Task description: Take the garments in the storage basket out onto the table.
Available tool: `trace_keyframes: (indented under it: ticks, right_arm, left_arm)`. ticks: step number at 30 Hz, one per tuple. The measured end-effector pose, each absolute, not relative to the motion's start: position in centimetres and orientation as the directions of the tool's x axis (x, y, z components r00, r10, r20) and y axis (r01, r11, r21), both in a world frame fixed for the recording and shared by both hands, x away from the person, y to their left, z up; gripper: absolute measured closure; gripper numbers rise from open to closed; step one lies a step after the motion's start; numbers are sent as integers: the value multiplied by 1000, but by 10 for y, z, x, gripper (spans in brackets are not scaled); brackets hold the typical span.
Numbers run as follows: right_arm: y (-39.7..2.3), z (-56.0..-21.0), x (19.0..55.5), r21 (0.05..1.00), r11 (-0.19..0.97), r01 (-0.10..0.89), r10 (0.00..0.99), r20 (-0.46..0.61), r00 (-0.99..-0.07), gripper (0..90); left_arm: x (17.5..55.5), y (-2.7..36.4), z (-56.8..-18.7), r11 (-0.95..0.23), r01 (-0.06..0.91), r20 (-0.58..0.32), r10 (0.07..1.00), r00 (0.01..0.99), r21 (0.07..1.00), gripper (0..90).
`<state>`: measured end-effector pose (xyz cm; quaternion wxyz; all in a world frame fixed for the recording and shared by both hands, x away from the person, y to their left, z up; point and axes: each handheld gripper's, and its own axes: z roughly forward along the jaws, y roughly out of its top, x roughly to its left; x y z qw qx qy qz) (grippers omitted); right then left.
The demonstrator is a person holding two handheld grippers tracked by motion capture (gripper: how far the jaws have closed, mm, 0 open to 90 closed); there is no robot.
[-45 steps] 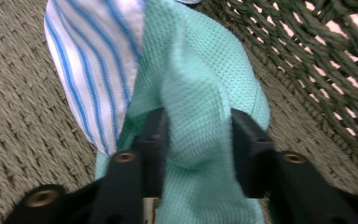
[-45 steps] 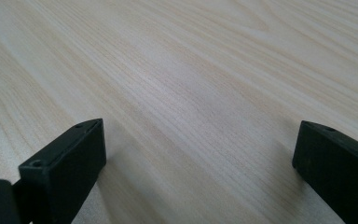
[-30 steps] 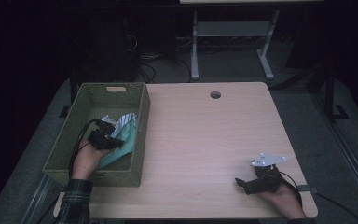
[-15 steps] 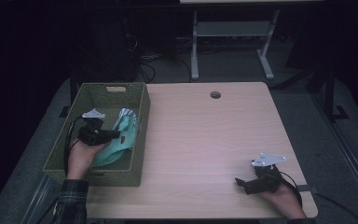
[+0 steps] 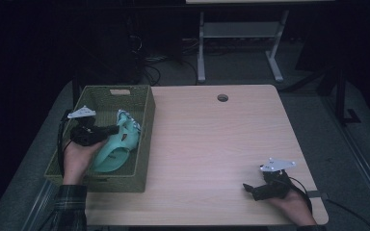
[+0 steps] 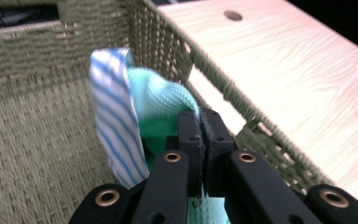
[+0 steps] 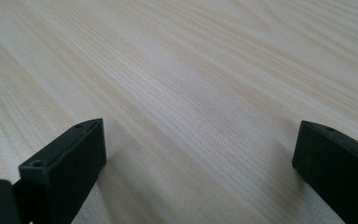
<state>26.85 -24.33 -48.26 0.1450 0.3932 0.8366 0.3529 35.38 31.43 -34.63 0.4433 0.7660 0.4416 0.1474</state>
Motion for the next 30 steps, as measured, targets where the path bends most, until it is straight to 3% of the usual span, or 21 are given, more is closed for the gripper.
trace_keyframes:
  ticks: [30]
  right_arm:
    - [-243,-483,269,704,440,558,763,35,-646,23]
  left_arm:
    - [343,311,-296,-183,428,-137,776,616,885,878]
